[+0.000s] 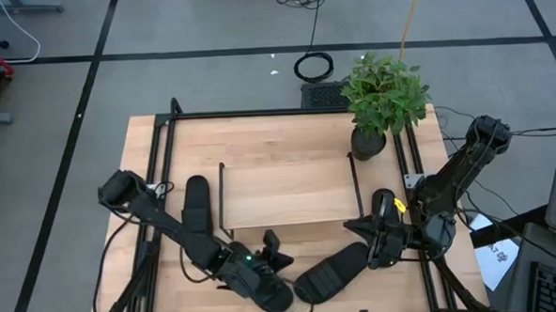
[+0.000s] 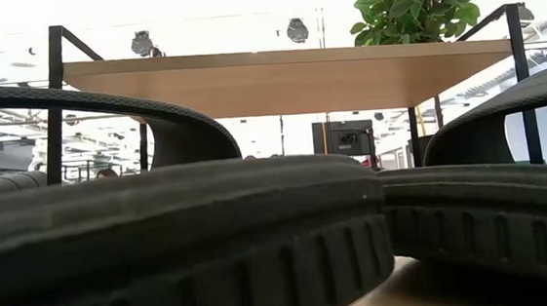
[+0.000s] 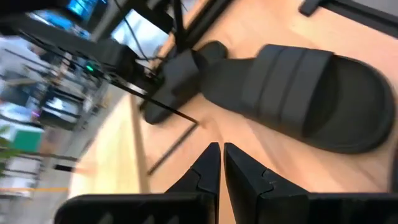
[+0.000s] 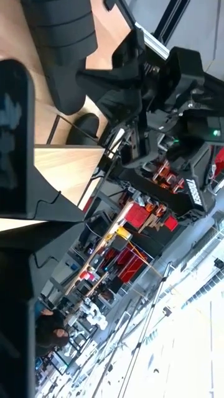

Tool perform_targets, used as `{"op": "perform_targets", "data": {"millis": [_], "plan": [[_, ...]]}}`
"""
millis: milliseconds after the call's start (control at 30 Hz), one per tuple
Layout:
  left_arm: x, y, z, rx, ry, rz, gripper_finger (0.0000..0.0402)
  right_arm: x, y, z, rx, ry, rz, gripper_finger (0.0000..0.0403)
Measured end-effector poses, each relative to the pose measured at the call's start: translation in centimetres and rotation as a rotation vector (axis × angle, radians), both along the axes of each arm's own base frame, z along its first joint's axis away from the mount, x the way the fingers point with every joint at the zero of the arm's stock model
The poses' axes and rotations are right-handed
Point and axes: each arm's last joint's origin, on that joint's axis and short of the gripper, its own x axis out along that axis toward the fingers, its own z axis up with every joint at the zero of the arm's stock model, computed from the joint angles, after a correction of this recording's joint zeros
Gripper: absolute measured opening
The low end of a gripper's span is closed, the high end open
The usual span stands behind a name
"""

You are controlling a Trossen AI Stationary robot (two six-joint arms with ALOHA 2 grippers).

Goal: Pick and place slides into the shelf
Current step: Put the bottom left black slide on the shelf

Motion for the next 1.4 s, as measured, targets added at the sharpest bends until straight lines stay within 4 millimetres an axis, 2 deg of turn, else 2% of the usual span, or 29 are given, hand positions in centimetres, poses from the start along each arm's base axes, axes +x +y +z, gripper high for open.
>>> {"op": "perform_targets", "data": {"millis": [133, 367, 533, 667, 767, 1000, 1200, 1400], "plan": [[0.4, -0.1, 0.4, -0.090, 0.042, 0.005, 0.0063, 0.0, 0.0, 0.0, 0.001, 0.000, 0.000, 0.0000], [0.9, -0.5, 1.1, -0.216, 0.021, -0.082, 0.0169, 0.0, 0.0, 0.0, 0.000, 0.000, 0.000, 0.0000], [2.0, -1.1, -0.1, -0.289, -0.032, -0.098, 0.0236, 0.0, 0.0, 0.1, -0.015, -0.003, -0.001, 0.0000], [3.3, -1.4, -2.4, -0.291, -0.038, -0.092, 0.0272, 0.0, 0.0, 0.1, -0.018, -0.001, -0.002, 0.0000], [4.1, -1.5, -4.0, -0.243, -0.073, -0.055, 0.0283, 0.0, 0.0, 0.1, -0.017, 0.001, -0.002, 0.0000], [5.6, -2.0, -6.0, -0.229, -0.038, -0.024, 0.0285, 0.0, 0.0, -0.1, 0.015, 0.004, 0.001, 0.0000], [6.1, -3.2, -6.1, -0.323, -0.023, -0.040, 0.0285, 0.0, 0.0, -0.2, 0.035, 0.003, 0.002, 0.0000], [5.9, -3.4, -7.4, -0.277, -0.002, -0.025, 0.0285, 0.0, 0.0, -0.1, 0.038, -0.001, 0.004, 0.0000]]}}
